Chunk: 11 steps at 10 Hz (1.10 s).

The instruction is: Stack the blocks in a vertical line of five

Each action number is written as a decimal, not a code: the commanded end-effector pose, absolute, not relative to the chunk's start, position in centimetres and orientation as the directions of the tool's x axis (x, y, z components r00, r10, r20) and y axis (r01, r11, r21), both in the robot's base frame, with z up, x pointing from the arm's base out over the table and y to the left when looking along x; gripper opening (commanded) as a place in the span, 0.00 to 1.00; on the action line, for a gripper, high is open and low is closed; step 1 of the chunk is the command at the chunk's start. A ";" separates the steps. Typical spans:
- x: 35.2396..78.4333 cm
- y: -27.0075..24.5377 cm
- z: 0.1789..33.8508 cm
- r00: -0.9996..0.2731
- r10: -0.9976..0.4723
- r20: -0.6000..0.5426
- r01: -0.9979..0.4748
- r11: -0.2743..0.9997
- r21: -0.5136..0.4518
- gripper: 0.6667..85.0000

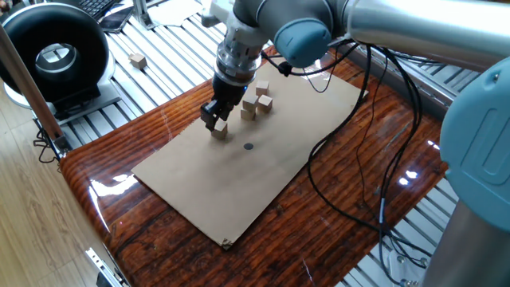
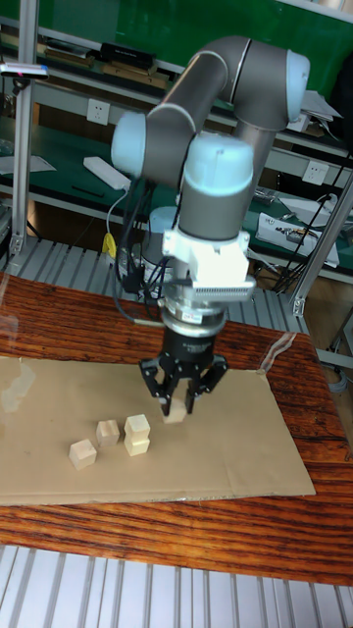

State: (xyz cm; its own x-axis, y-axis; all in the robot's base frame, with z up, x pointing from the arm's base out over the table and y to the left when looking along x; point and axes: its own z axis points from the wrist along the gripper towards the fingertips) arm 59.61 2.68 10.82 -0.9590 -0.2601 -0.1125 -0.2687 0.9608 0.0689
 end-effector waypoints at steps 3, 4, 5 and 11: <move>60.3 -0.3 11.4 -0.926 -0.351 -0.139 -0.357 0.934 0.021 0.15; 60.3 -0.5 11.0 -0.921 -0.362 -0.142 -0.369 0.929 0.023 0.15; 60.6 -0.6 10.6 -0.919 -0.365 -0.151 -0.373 0.928 0.022 0.15; 61.6 0.0 10.2 -0.915 -0.353 -0.196 -0.368 0.929 0.045 0.15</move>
State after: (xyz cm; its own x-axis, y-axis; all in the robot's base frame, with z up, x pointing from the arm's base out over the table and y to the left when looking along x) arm 61.06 -0.35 10.04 -0.9150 -0.3661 -0.1694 -0.3756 0.9264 0.0267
